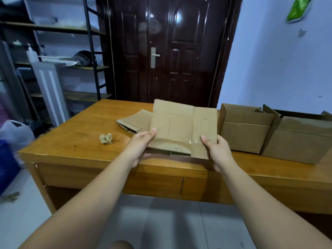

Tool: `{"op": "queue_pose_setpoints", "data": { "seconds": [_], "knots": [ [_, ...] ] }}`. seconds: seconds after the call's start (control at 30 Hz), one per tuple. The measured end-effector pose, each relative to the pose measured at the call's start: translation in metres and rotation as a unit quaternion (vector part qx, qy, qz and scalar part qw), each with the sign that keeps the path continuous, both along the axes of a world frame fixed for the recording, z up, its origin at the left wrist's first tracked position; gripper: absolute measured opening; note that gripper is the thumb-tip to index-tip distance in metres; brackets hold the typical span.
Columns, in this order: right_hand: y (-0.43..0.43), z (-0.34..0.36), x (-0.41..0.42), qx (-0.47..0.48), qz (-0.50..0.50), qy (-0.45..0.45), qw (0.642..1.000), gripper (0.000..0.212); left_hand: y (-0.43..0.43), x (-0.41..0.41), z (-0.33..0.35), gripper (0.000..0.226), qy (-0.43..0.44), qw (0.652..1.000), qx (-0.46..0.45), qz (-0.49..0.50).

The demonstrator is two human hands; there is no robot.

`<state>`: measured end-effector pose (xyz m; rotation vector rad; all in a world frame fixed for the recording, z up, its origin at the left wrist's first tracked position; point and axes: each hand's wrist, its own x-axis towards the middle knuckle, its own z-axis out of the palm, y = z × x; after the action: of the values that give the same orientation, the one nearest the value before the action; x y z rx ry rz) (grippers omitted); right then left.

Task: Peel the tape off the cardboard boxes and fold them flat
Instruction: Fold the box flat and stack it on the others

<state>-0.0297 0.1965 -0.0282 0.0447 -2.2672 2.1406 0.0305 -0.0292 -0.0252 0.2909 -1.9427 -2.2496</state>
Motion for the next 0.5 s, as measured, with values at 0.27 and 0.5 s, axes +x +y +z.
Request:
{"op": "queue_pose_setpoints", "data": {
  "seconds": [0.27, 0.5],
  "knots": [
    [-0.024, -0.009, -0.02, -0.085, -0.016, -0.082, 0.993, 0.038, -0.01, -0.022, -0.027, 0.017, 0.026, 0.996, -0.025, 0.086],
    [-0.032, -0.018, -0.039, -0.152, -0.105, -0.115, 0.976, 0.042, -0.014, -0.05, -0.038, 0.041, -0.03, 0.869, -0.461, 0.176]
  ]
}}
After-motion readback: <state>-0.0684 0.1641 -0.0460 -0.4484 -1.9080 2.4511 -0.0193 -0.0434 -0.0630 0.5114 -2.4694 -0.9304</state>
